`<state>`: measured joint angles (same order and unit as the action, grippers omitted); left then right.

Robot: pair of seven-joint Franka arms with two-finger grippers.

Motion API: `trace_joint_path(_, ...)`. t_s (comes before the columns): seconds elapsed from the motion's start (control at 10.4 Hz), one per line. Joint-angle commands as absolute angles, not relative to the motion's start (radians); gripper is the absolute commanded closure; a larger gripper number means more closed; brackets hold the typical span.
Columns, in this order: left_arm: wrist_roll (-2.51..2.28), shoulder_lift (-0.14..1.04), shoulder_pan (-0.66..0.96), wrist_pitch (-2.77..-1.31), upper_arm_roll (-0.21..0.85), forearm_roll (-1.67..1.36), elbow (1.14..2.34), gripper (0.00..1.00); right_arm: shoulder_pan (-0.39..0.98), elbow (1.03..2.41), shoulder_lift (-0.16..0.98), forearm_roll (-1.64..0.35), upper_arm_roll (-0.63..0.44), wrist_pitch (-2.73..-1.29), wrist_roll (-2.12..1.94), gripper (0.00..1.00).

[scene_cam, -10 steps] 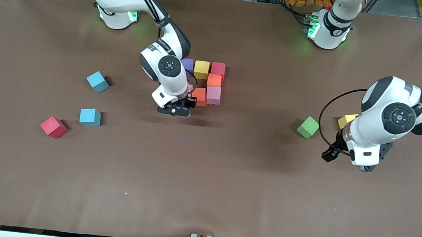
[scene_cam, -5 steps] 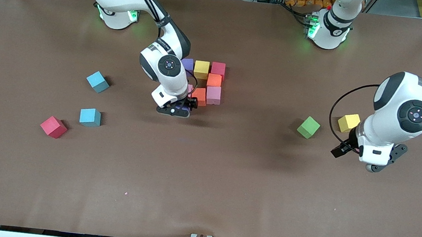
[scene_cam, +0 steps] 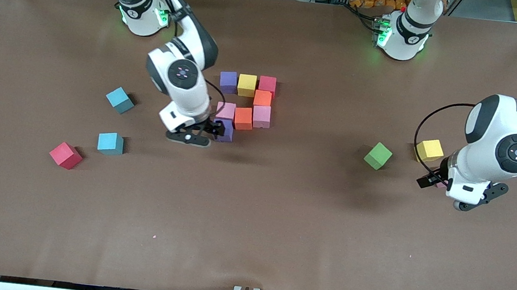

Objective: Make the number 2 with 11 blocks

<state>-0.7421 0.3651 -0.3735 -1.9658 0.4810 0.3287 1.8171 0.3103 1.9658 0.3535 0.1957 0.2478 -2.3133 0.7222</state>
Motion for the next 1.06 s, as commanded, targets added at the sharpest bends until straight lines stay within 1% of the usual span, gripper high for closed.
trace_joint_path(0.0,-0.613,0.333,-0.354,-1.989,0.399,0.288,1.847,0.00,0.195,1.994,0.285,0.190,0.255,-2.243,0.493,0.00)
trace_joint_path(0.29,-0.494,0.308,-0.354,-2.006,0.338,0.242,1.870,0.00,0.097,1.996,0.288,0.202,0.255,-2.262,0.269,0.00)
trace_joint_path(0.48,-0.418,0.316,-0.353,-2.043,0.263,0.244,1.891,0.00,-0.021,1.997,0.296,0.202,0.255,-2.279,0.045,0.00)
trace_joint_path(0.58,-0.369,0.322,-0.363,-2.061,0.247,0.239,1.893,0.00,-0.056,2.029,0.299,0.202,0.253,-2.322,0.014,0.00)
trace_joint_path(0.67,-0.361,0.321,-0.368,-2.095,0.242,0.212,1.911,0.00,-0.076,2.092,0.298,0.202,0.247,-2.415,0.014,0.00)
trace_joint_path(0.77,-0.360,0.310,-0.368,-2.147,0.224,0.168,1.943,0.00,-0.090,2.123,0.305,0.212,0.214,-2.484,0.009,0.00)
trace_joint_path(0.86,-0.360,0.298,-0.386,-2.202,0.222,0.147,1.980,0.00,-0.092,2.131,0.319,0.222,0.180,-2.509,0.009,0.00)
trace_joint_path(0.96,-0.360,0.295,-0.415,-2.216,0.232,0.149,1.993,0.00,-0.095,2.143,0.322,0.222,0.160,-2.534,0.008,0.00)
